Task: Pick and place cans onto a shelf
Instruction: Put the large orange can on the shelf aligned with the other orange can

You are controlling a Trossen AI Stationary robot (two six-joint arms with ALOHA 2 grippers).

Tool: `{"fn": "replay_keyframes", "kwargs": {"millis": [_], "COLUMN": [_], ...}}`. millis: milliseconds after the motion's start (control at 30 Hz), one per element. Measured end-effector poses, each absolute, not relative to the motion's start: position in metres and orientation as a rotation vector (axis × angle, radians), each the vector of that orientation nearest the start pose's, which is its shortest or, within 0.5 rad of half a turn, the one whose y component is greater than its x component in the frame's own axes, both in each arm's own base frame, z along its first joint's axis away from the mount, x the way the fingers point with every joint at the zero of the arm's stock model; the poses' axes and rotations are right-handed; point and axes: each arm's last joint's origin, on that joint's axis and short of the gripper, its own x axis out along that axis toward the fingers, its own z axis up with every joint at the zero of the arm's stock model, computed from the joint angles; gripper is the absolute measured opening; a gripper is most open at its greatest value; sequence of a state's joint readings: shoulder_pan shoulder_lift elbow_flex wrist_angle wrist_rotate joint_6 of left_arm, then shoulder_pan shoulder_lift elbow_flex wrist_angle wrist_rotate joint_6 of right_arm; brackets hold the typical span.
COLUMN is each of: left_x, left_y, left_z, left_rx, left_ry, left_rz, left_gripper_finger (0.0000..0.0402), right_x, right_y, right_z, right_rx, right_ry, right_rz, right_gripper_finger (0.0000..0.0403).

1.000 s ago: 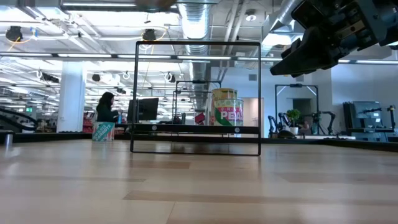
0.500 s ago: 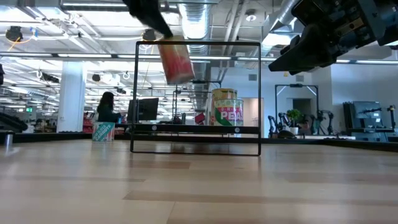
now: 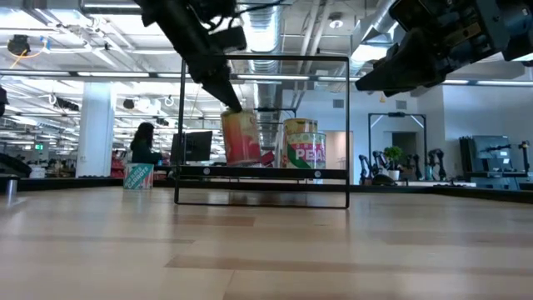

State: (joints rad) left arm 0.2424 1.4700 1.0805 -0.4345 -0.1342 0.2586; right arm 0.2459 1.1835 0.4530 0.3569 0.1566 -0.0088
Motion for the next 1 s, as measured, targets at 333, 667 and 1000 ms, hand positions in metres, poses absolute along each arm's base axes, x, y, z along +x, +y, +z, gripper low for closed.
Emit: {"fn": "replay_keyframes", "kwargs": {"millis": [333,667,1000], "left_x": [0.31,0.316,0.316], "left_y": [0.084,0.087,0.087], "left_z": [0.253,0.247,0.245], "left_rx": [0.183,0.134,0.113], "left_ry": [0.808,0.799,0.801], "left_rz": [0.251,0.217,0.224], "left_gripper_finger": [0.0,0.0,0.0009], "right_x": [0.227,0.227,0.227], "right_y": [0.052,0.052,0.053], "right_z": [0.194,0.194,0.194], "right_rx": [-0.083,-0.083,-0.083], "right_ry": [0.365,0.362,0.361], "right_rz": [0.09,0.089,0.093], "right_gripper_finger": [0.001,0.001,0.001]}}
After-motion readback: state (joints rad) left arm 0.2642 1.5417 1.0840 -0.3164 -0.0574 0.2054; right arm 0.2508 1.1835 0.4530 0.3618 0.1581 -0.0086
